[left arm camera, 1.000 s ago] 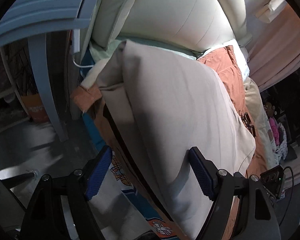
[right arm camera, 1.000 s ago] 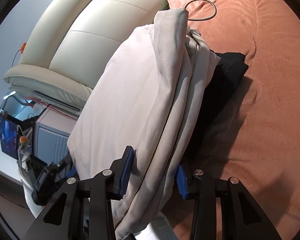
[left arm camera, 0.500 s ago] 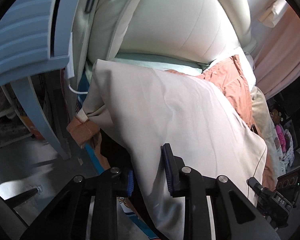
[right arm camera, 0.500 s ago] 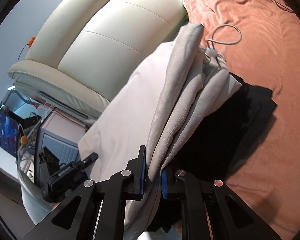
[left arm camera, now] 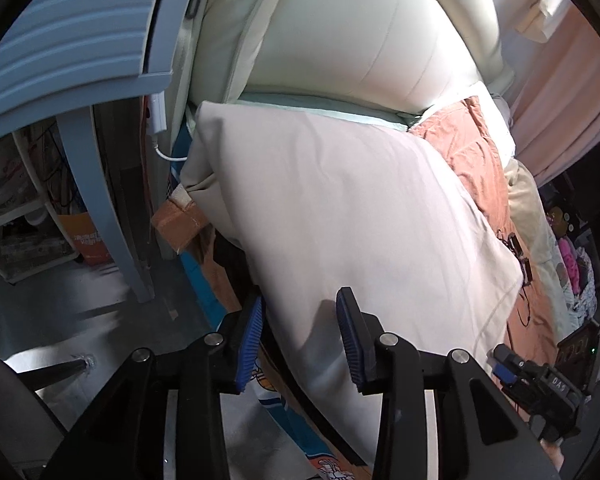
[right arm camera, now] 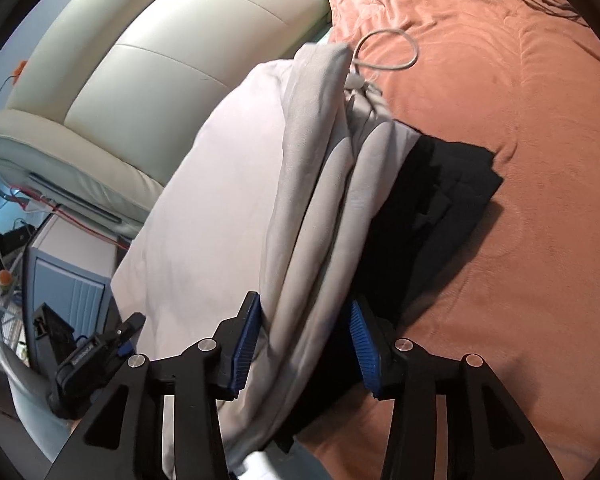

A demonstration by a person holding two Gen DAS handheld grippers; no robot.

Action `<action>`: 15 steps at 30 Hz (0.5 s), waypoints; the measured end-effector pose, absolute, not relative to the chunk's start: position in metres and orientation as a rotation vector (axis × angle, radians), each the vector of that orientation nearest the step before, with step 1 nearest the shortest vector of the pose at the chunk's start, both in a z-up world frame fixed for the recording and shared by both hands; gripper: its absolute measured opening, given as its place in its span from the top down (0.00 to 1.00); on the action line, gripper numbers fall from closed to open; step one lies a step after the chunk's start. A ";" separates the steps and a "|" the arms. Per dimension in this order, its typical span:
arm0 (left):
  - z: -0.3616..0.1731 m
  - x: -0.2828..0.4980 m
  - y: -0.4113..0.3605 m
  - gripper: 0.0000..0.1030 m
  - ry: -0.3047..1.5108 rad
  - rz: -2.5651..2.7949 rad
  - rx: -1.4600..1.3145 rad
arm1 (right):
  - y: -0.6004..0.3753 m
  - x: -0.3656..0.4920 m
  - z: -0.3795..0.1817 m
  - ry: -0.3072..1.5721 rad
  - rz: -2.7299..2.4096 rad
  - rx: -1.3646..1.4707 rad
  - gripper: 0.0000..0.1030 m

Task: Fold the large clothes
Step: 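Lower the bundle onto the black clothes stack and open both tools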

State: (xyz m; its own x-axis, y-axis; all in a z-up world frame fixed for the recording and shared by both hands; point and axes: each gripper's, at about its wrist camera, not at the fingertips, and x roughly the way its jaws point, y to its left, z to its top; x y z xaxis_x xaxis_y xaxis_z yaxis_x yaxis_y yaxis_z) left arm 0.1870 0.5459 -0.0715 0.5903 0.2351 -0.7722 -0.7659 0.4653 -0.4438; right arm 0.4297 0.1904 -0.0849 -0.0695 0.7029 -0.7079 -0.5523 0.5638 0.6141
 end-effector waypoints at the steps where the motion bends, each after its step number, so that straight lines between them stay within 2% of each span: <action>1: -0.067 0.186 0.541 0.60 0.694 0.675 -0.876 | 0.187 0.429 -0.080 1.267 1.040 0.150 0.54; 2: -0.063 0.184 0.536 0.50 0.686 0.672 -0.872 | 0.181 0.429 -0.074 1.257 1.043 0.151 0.50; 3: -0.057 0.182 0.531 0.45 0.674 0.671 -0.862 | 0.175 0.428 -0.066 1.241 1.049 0.152 0.47; 5: -0.043 0.180 0.517 0.34 0.647 0.672 -0.822 | 0.165 0.426 -0.053 1.209 1.051 0.143 0.35; 9: -0.015 0.179 0.488 0.28 0.604 0.644 -0.776 | 0.136 0.423 -0.025 1.153 1.051 0.124 0.25; 13: 0.010 0.181 0.455 0.12 0.572 0.598 -0.704 | 0.102 0.419 -0.001 1.096 1.048 0.101 0.18; 15: 0.021 0.184 0.437 0.08 0.560 0.571 -0.674 | 0.085 0.415 0.013 1.062 1.043 0.089 0.09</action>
